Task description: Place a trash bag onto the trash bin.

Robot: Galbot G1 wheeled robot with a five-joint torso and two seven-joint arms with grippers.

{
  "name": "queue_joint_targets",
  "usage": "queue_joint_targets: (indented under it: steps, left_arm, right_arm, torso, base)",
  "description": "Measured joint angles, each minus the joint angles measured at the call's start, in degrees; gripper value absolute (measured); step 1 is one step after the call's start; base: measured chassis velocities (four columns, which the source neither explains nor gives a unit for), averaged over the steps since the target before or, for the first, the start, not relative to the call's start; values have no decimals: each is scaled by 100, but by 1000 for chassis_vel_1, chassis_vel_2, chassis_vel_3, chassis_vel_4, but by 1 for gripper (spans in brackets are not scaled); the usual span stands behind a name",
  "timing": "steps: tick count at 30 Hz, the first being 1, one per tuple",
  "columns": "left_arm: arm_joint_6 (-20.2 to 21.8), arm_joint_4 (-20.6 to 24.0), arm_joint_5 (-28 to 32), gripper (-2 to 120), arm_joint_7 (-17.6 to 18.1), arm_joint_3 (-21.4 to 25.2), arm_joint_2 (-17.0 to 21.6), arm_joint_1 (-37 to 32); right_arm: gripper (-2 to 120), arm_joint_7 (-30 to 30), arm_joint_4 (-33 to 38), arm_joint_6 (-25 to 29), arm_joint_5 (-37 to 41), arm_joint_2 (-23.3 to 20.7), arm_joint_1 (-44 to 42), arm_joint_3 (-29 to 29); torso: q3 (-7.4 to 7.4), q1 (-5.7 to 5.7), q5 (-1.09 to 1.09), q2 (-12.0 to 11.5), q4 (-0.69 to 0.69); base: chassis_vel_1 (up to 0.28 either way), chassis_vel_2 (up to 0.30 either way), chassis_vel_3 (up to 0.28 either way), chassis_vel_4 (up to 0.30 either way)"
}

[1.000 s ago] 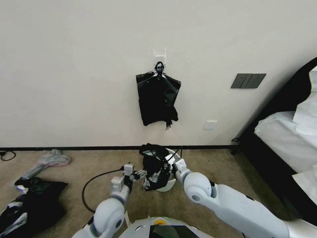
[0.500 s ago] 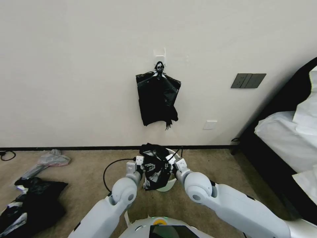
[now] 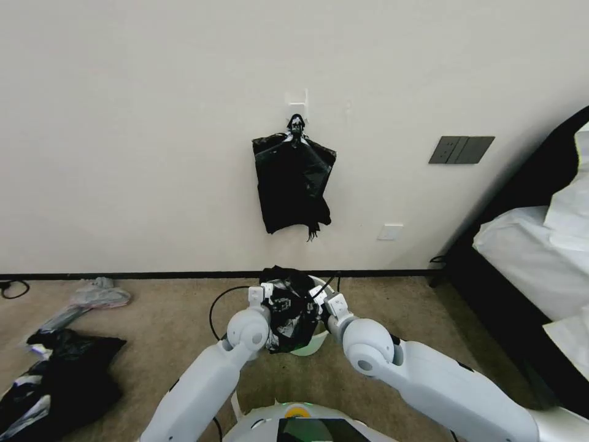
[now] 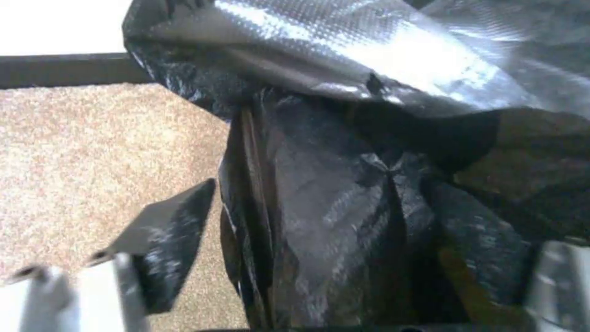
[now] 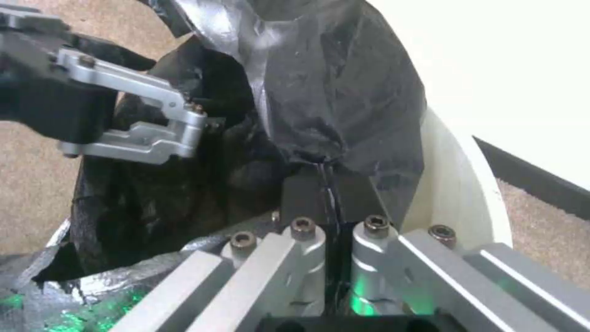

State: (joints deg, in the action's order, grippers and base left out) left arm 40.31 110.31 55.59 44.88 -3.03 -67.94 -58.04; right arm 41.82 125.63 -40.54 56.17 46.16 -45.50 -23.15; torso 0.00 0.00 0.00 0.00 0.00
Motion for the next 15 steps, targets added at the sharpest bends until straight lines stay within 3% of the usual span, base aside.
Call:
queue_joint_targets:
  steps: [4, 7, 15]
  left_arm:
    - [48, -84, 119, 74, 63, -8, -33, 57]
    - [94, -194, 210, 57, 101, -29, -61, 86]
    - [170, -422, 441, 30, 347, -42, -250, 190]
  right_arm:
    - [0, 0, 14, 0, 1, -12, -12, 15]
    - [0, 0, 39, 1, 2, -45, -23, 31]
    - [0, -5, 83, 2, 10, -112, -57, 77]
  torso:
    - [0, -1, 0, 0, 0]
    - [0, -1, 0, 0, 0]
    - [0, -1, 0, 0, 0]
  base:
    - [0, 0, 0, 0]
    - [0, 0, 0, 0]
    - [0, 0, 0, 0]
